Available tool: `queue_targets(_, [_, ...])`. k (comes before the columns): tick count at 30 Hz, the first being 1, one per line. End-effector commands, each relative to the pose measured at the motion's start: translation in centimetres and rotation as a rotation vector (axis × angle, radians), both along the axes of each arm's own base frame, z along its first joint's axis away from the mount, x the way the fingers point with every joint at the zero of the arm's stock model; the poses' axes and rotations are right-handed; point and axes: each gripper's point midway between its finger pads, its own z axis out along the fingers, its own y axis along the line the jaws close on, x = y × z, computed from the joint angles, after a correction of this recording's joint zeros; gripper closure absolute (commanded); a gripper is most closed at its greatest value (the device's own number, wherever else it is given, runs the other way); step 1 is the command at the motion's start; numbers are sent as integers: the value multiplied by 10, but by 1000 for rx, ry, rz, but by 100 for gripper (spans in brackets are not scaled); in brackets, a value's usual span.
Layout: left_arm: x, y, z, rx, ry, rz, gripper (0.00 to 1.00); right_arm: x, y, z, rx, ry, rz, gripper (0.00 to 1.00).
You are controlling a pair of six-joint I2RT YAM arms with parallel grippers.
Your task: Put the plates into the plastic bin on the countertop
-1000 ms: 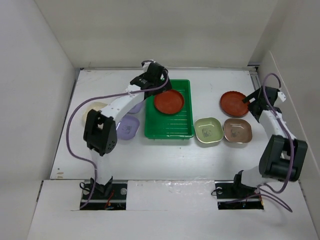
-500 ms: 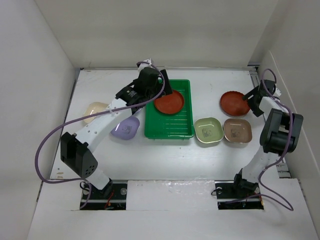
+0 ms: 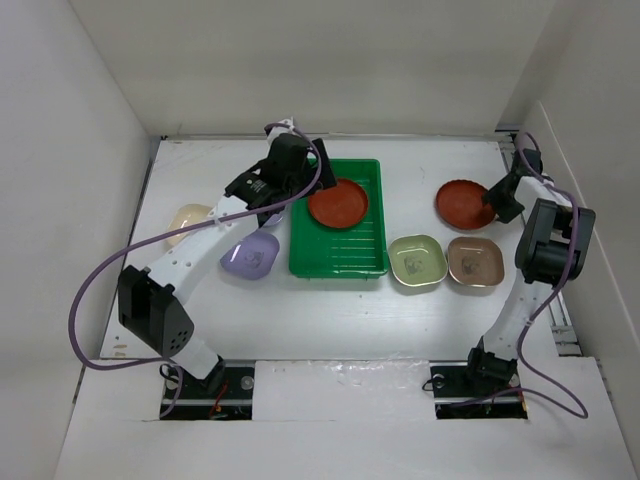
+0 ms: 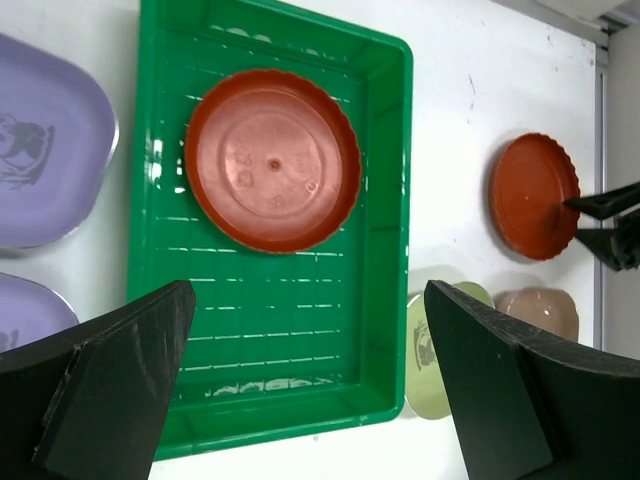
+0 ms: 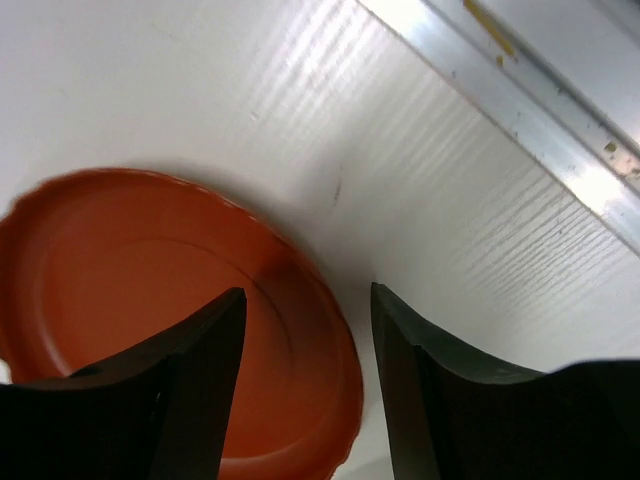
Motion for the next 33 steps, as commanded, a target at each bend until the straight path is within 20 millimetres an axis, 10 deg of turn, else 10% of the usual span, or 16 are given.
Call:
queue_targets(1, [0, 8, 28, -36, -70, 8, 0, -7, 2, -2, 35, 51, 32, 42])
queue_targets(7, [2, 9, 27, -26, -66, 17, 0, -2, 1, -11, 44, 116, 72, 41])
queue_targets(9, [3, 12, 30, -31, -63, 17, 0, 2, -1, -9, 34, 127, 96, 76])
queue_targets(12, [6, 16, 30, -31, -64, 29, 0, 3, -2, -10, 34, 128, 96, 100])
queue_targets(17, [13, 36, 27, -4, -65, 142, 0, 23, 3, 55, -6, -39, 55, 100])
queue_targets(23, [35, 68, 22, -3, -15, 247, 0, 42, 75, 194, -57, -395, 183, 100])
queue_targets(26, [69, 93, 37, -60, -3, 296, 0, 39, 118, 208, -76, -377, 299, 100])
queue_targets(33, [134, 183, 74, 28, -8, 417, 0, 23, 264, 166, -36, -313, 654, 100])
